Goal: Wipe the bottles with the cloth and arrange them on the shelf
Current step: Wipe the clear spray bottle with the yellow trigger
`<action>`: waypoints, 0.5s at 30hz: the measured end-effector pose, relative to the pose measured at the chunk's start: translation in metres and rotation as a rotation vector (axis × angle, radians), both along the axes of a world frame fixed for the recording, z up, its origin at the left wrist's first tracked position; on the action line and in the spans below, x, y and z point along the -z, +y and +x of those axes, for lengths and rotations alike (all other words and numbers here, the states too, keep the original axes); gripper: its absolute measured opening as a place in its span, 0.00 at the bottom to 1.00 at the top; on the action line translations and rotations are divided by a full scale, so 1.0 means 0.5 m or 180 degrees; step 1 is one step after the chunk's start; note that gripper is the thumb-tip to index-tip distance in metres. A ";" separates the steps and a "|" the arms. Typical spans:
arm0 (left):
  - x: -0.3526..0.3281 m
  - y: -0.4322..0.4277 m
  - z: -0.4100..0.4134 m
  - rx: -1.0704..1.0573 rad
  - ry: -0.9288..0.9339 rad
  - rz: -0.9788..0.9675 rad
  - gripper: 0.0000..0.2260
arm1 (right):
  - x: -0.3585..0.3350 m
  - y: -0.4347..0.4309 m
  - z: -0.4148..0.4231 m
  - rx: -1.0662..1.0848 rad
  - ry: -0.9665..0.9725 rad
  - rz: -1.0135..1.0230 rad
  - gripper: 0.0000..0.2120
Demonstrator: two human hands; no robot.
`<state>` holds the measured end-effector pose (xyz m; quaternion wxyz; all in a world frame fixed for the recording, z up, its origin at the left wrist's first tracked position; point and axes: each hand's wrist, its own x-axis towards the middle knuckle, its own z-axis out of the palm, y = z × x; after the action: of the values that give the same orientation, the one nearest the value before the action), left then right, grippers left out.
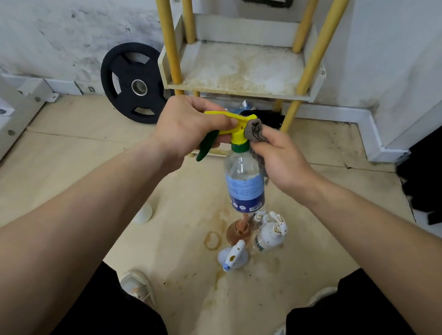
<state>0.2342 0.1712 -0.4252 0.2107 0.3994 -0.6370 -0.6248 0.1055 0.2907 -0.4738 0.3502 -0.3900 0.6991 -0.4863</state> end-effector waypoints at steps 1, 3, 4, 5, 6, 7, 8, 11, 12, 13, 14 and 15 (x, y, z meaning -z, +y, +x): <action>0.000 0.001 0.001 0.0033 0.0033 0.0041 0.04 | -0.009 0.000 0.002 -0.0026 -0.0244 -0.0111 0.17; 0.001 0.006 0.001 0.0048 0.0075 0.0095 0.05 | -0.018 -0.001 0.000 -0.0017 -0.0585 -0.0155 0.19; 0.002 0.009 0.000 0.0002 0.0087 0.0106 0.05 | -0.019 0.000 0.000 0.0019 -0.0622 -0.0128 0.18; 0.004 0.011 -0.001 -0.0078 0.0093 0.0089 0.06 | -0.017 -0.001 0.000 0.0063 -0.0532 -0.0088 0.17; 0.007 0.013 -0.003 -0.0181 0.0077 0.0045 0.07 | -0.011 -0.001 0.001 0.0049 -0.0281 -0.0029 0.15; 0.010 0.013 -0.005 -0.0305 0.0039 -0.0007 0.08 | -0.007 0.003 0.007 -0.0027 0.0127 0.0093 0.13; 0.014 0.012 -0.006 -0.0439 0.0001 -0.0041 0.07 | -0.004 0.008 0.015 -0.0147 0.0551 0.0203 0.11; 0.020 0.005 -0.005 -0.0804 0.0028 0.0052 0.05 | -0.007 0.022 0.047 -0.0468 0.1748 0.0456 0.18; 0.021 0.002 -0.005 -0.0886 0.0059 0.0086 0.05 | -0.008 0.025 0.055 -0.0542 0.1945 0.0503 0.24; 0.019 0.001 -0.006 -0.0946 0.0086 0.0094 0.05 | -0.009 0.028 0.062 -0.0591 0.2022 0.0480 0.27; 0.018 -0.001 -0.006 -0.0984 0.0098 0.0088 0.06 | -0.008 0.029 0.066 -0.0630 0.2019 0.0390 0.29; 0.016 -0.002 -0.006 -0.0996 0.0097 0.0078 0.06 | -0.006 0.029 0.067 -0.0648 0.1972 0.0304 0.30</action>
<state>0.2310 0.1703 -0.4331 0.3102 0.4868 -0.5561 -0.5980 0.1390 0.3054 -0.4709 0.1856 -0.5705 0.7518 -0.2737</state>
